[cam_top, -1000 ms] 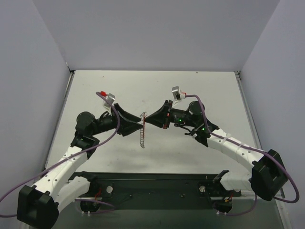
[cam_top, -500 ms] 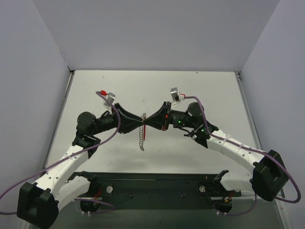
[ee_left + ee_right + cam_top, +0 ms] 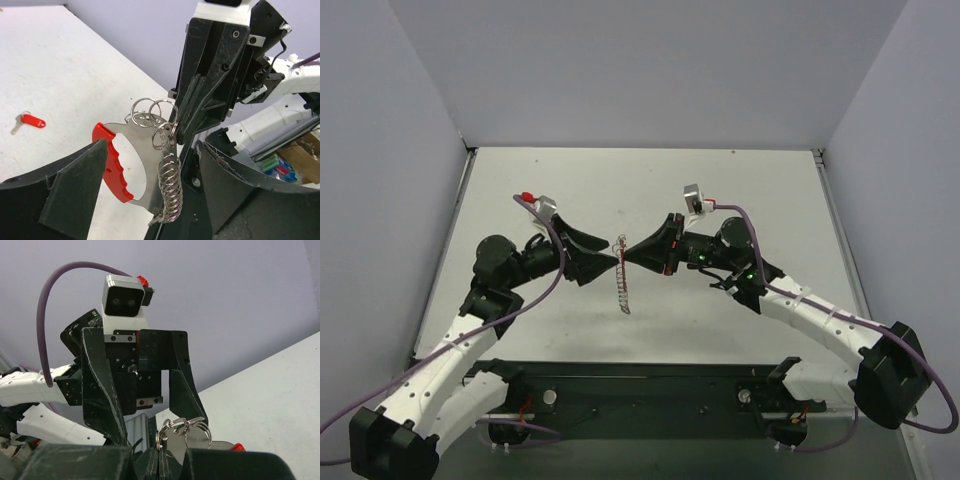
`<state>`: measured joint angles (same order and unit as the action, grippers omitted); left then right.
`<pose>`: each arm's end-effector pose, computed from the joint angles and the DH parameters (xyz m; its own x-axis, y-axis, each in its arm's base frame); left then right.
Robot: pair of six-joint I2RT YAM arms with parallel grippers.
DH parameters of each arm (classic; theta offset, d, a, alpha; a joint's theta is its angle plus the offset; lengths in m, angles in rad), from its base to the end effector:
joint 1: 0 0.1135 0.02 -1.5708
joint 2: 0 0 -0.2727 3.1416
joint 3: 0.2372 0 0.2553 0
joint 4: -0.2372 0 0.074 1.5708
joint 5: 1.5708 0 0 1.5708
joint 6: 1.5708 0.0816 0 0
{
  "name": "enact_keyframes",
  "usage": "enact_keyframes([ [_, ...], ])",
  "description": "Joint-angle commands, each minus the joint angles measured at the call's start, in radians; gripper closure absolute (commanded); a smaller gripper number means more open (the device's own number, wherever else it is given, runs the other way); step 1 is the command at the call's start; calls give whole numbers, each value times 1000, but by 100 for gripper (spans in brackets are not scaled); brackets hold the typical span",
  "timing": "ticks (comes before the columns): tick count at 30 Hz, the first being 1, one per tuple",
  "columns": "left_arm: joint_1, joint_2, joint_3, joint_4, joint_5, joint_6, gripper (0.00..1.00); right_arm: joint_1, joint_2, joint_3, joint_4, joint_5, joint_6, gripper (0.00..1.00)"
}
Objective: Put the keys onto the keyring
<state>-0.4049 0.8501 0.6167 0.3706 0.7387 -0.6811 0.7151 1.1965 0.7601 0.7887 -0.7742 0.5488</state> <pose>0.1883 -0.1405 0.3377 -0.4717 -0.3043 -0.8276 0.7817 0.2899 -0.5522 0.1851 0.2363 0.3625 -0.2808 0.2502 -0.9266 -0.9586 -0.0245 0.2838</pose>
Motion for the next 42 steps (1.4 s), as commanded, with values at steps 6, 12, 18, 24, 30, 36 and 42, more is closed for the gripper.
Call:
enact_keyframes([
  [6, -2, -48, 98, -69, -23, 81, 30, 3, -40, 7, 63, -10, -47, 100],
  [12, -8, -5, 118, -1, 65, 48, 34, 4, -29, 15, 67, -8, -46, 100],
  [18, -8, -34, 147, -68, 27, 81, 37, -2, -15, 13, 72, 1, -43, 100],
  [24, -8, -60, 176, -197, -76, 143, 36, -8, -3, 5, 73, 3, -39, 100],
  [30, -8, -83, 209, -320, -211, 207, 31, -23, -5, -8, 72, 9, -35, 100],
  [36, -8, -57, 252, -368, -199, 250, 30, -34, 2, -13, 69, 3, -35, 100],
  [42, -8, -25, 253, -306, -29, 242, 39, -37, 17, -5, 87, -3, -29, 100],
])
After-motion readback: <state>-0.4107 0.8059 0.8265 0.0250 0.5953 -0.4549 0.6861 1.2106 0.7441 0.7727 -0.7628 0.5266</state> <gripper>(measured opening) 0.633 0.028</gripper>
